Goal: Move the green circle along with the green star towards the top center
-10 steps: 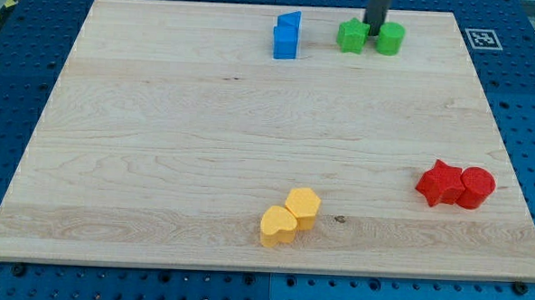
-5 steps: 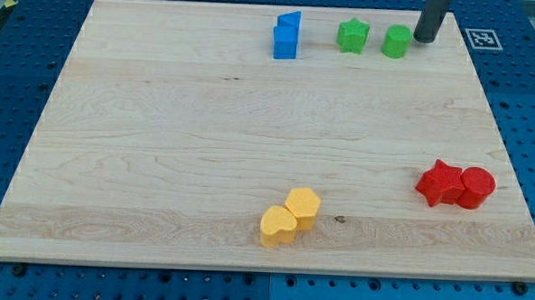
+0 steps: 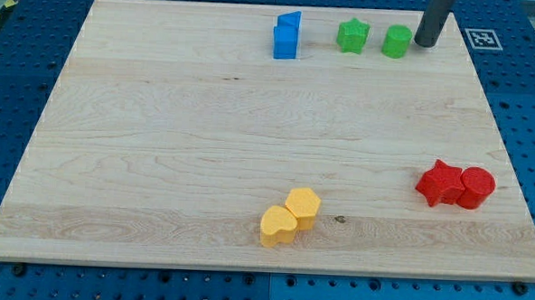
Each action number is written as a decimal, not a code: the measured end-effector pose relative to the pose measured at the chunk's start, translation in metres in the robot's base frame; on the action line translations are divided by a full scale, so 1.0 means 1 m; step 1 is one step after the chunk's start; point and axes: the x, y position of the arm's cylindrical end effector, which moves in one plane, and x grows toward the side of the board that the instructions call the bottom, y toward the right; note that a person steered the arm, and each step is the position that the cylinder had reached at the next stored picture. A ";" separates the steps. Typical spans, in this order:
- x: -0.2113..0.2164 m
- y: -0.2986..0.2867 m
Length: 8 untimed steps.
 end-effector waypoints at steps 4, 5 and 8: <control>0.007 0.000; 0.008 0.000; 0.013 -0.011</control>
